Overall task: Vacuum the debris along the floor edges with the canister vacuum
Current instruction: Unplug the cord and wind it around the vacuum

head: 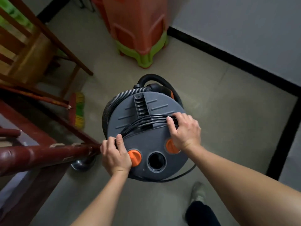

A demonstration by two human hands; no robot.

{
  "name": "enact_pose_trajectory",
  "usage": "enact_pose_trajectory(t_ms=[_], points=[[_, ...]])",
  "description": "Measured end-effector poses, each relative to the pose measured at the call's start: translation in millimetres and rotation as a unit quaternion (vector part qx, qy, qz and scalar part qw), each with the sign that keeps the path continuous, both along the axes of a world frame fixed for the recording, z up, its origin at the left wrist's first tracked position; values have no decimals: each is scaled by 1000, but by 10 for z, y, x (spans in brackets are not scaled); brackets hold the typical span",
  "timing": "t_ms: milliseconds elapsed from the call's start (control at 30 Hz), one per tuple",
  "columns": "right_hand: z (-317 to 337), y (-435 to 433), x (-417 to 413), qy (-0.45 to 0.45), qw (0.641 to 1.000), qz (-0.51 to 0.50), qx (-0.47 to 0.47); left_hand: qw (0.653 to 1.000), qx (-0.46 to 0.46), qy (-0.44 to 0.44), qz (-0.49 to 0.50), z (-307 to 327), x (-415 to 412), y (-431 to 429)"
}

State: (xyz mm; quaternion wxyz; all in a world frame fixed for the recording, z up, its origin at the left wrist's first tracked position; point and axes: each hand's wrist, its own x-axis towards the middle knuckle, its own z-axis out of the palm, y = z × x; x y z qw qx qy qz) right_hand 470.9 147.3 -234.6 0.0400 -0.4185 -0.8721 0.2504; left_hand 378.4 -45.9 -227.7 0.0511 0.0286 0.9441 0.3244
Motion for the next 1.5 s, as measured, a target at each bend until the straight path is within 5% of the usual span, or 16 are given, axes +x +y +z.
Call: enact_pose_trajectory(t_ms=[300,733,1267,1500], points=[[-17,622,-1593,8,987,159,27,987,2,12,163,-9,-919,443],[31,447,-3877,37,950,309,24,945,-19,10,325,-17,-2518,294],[20,-70,-5447,14,918,395,17,926,-11,6,378,19,-3766,-135],[25,-95,-5636,-27,894,447,28,948,-33,-33,315,59,-3866,-276]])
